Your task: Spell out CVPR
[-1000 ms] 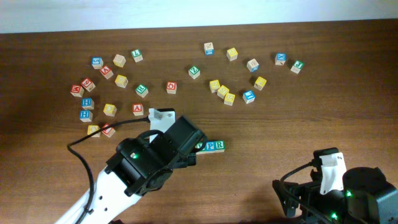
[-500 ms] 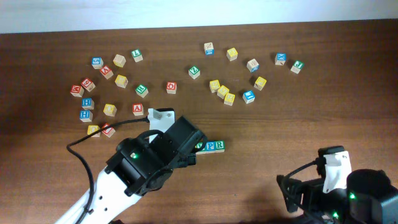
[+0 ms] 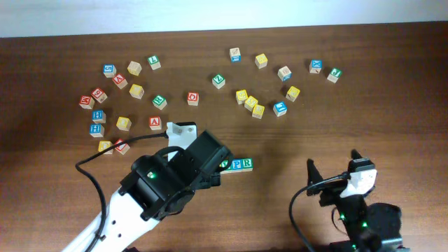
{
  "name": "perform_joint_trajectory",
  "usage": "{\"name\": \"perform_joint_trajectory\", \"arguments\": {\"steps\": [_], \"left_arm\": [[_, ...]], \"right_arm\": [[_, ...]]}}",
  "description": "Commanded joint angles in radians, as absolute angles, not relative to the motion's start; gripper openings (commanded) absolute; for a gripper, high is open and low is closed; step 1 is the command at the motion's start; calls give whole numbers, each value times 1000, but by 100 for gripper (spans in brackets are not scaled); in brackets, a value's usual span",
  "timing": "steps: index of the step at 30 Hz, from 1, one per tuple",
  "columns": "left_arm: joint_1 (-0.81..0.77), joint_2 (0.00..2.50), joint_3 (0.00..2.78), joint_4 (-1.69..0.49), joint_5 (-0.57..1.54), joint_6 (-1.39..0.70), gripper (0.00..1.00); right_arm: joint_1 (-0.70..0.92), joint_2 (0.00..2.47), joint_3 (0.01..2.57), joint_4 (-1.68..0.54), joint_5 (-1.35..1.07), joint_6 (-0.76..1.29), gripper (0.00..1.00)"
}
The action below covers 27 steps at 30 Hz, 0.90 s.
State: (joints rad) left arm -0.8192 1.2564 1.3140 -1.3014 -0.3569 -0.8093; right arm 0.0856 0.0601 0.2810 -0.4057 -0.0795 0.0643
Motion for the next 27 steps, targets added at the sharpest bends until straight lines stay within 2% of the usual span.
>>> {"name": "perform_joint_trajectory", "arguments": {"steps": [1,8,13,27], "left_arm": [[-825,1241,1309,-1303,-379,-826,99],[-825,1241,1309,-1303,-379,-826,99],[-825,1241,1309,-1303,-379,-826,99],[-825,1241,1309,-1303,-379,-826,99]], "right_arm": [[77,4,171,-273,-103,29,98],[77,3,6,-9,-72,-30,98],[59,3,6,-79,-12,-28,98],[37,4,6,-82,7,8,98]]}}
